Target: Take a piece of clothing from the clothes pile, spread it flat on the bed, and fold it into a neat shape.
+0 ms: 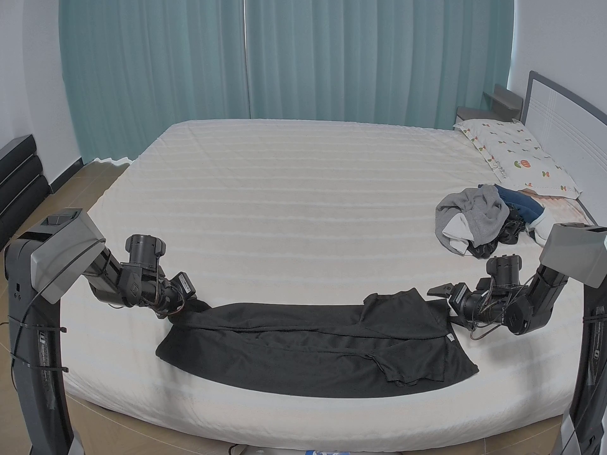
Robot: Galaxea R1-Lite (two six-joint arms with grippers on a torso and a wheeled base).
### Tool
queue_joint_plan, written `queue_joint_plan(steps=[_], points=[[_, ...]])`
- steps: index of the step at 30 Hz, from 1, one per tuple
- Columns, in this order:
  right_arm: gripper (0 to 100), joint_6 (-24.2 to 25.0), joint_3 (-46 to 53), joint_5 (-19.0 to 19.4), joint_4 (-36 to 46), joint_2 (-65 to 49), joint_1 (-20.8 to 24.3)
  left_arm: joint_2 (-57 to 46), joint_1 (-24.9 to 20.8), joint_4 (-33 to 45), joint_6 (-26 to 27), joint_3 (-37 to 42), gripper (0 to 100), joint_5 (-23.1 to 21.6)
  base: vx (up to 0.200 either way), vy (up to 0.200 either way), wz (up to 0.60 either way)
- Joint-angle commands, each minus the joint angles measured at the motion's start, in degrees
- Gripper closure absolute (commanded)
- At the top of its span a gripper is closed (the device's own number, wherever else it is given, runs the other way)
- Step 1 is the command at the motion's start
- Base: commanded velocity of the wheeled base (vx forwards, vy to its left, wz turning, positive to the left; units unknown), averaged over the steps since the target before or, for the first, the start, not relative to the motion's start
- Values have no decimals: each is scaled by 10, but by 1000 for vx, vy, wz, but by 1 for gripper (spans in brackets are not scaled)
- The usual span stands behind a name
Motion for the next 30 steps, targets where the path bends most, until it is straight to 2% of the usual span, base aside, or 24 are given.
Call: queue_joint_plan(steps=[1, 6, 10, 22, 28, 29, 30], points=[[0, 0, -2, 0, -1, 2, 0, 2, 5, -2, -3, -2, 100, 14, 0, 0, 0], [0, 0, -2, -5, -5, 3, 0, 3, 7, -10, -32, -5, 100, 26, 0, 0, 0], [0, -1, -17, -44, 1, 8, 8, 2, 11, -34, -71, -5, 100, 30, 0, 0, 0], [0, -2, -43, -69, 3, 15, 21, 3, 14, -58, -83, 4, 100, 30, 0, 0, 0], [0, -3, -44, -70, 3, 22, 25, 2, 14, -58, -83, 4, 100, 30, 0, 0, 0], [100, -3, -45, -70, 3, 22, 25, 2, 14, -58, -83, 4, 100, 30, 0, 0, 0], [100, -3, -46, -71, 3, 22, 25, 2, 14, -58, -84, 4, 100, 30, 0, 0, 0]])
